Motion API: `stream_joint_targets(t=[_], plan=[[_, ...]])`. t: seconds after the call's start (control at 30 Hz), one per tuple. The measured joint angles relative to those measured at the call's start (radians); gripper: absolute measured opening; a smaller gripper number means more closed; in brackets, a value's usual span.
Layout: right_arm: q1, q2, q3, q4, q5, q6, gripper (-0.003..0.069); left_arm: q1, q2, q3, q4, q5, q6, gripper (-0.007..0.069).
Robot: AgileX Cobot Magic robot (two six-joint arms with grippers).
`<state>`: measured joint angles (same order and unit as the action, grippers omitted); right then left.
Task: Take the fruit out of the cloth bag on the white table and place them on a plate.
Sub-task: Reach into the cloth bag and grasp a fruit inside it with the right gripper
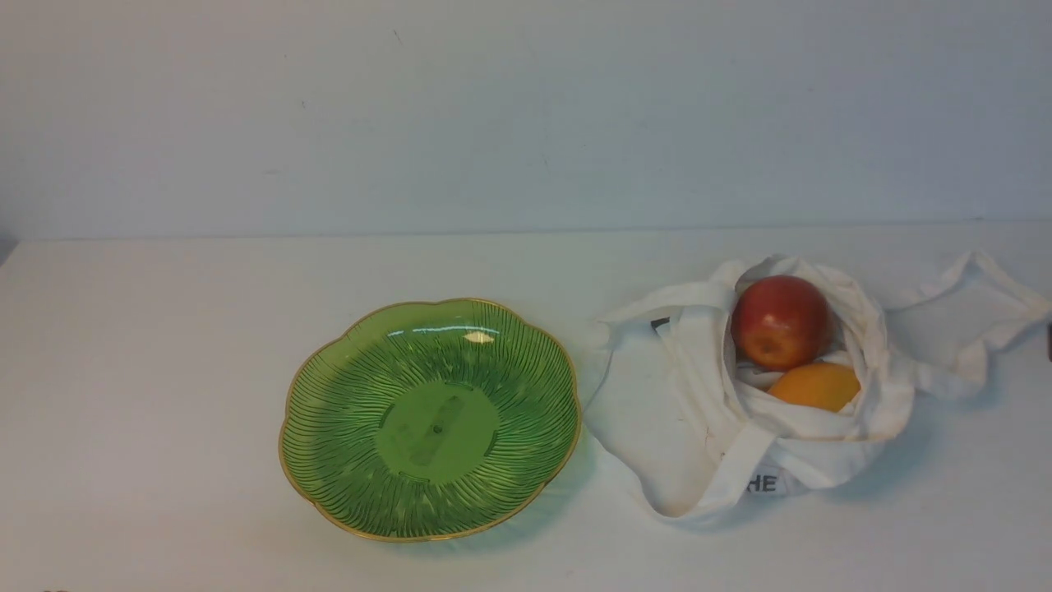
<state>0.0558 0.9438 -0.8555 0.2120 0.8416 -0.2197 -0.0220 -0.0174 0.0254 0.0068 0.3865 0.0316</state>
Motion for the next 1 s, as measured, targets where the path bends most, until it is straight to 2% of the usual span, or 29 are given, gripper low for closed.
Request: stream_joint_targets(t=[0.07, 0.27, 0.4, 0.43, 0.5, 0.53, 0.6, 0.63, 0.7, 0.73, 0.87, 1.0], plan=[[0.0, 0.144, -0.071, 0.039, 0.009, -0.093, -0.0013, 0.0, 0.0, 0.0, 0.0, 0.0, 0.0, -0.0008], [0.0, 0.349, -0.179, 0.143, 0.004, -0.205, -0.0002, 0.0, 0.0, 0.0, 0.0, 0.0, 0.0, -0.0008], [0.002, 0.462, -0.242, 0.164, -0.003, -0.229, 0.0074, 0.0, 0.0, 0.0, 0.0, 0.0, 0.0, -0.0008], [0.006, 0.49, -0.259, 0.165, -0.006, -0.236, 0.0104, 0.0, 0.0, 0.0, 0.0, 0.0, 0.0, -0.0008], [0.025, 0.57, -0.312, 0.165, -0.015, -0.248, 0.0211, 0.0, 0.0, 0.0, 0.0, 0.0, 0.0, -0.0008], [0.046, 0.629, -0.352, 0.163, -0.02, -0.255, 0.0295, 0.0, 0.0, 0.0, 0.0, 0.0, 0.0, -0.0008], [0.07, 0.68, -0.387, 0.145, -0.027, -0.263, 0.0395, 0.0, 0.0, 0.0, 0.0, 0.0, 0.0, -0.0008], [0.076, 0.701, -0.397, 0.141, -0.029, -0.265, 0.0421, 0.0, 0.0, 0.0, 0.0, 0.0, 0.0, -0.0008], [0.108, 0.783, -0.454, 0.062, -0.041, -0.262, 0.058, 0.0, 0.0, 0.0, 0.0, 0.0, 0.0, -0.0008], [0.115, 0.814, -0.477, 0.032, -0.043, -0.251, 0.0624, 0.0, 0.0, 0.0, 0.0, 0.0, 0.0, -0.0008], [0.131, 0.915, -0.525, -0.051, -0.044, -0.202, 0.0685, 0.0, 0.0, 0.0, 0.0, 0.0, 0.0, -0.0008], [0.145, 0.959, -0.534, -0.079, -0.055, -0.188, 0.0691, 0.0, 0.0, 0.0, 0.0, 0.0, 0.0, -0.0008]])
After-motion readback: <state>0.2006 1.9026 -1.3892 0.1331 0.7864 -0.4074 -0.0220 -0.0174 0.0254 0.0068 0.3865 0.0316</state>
